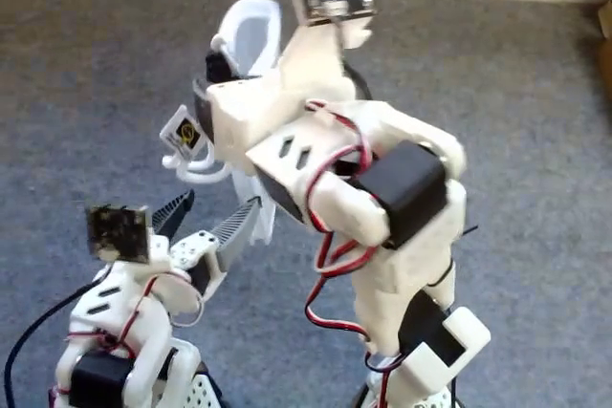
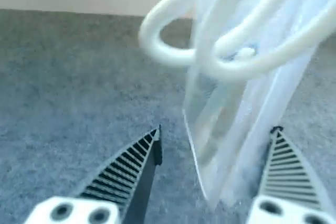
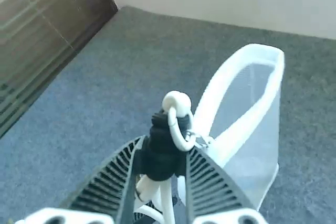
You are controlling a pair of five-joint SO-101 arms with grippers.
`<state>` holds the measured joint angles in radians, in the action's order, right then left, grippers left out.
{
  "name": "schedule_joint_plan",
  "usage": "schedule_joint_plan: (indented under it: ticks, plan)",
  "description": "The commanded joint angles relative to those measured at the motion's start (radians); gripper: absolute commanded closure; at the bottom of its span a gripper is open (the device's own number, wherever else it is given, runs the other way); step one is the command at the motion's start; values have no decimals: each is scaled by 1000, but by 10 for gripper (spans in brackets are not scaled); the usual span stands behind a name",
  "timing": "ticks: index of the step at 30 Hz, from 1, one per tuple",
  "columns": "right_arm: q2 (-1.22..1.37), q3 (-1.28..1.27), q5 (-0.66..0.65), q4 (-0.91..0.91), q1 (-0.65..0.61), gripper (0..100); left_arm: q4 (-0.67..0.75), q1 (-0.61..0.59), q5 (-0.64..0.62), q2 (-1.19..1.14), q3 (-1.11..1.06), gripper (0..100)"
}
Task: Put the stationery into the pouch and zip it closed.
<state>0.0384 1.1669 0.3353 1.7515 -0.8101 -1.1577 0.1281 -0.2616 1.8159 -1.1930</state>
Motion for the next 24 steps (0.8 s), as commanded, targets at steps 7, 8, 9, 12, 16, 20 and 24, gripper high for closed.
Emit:
schedule_joint_plan:
  ticks: [7, 8, 9, 12, 16, 20, 24]
  plan:
    - [-18, -101, 12, 13, -22, 992, 6, -21, 2, 12, 53, 673]
    - [-18, -101, 12, 13, -24, 992, -12, -19, -15, 12, 73, 673]
    - [-18, -101, 12, 12, -25, 992, -31, -19, -29, 12, 96, 673]
    - [-18, -101, 12, 12, -27, 992, -57, -19, -37, 12, 153, 672]
    - [-18, -101, 97, 12, -30, 993, -54, -19, -37, 7, 154, 672]
    - [-18, -102, 138, 12, -64, 993, -54, -19, -38, 12, 168, 672]
    - [-12, -108, 138, 10, -116, 993, -54, -24, -87, 10, 199, 672]
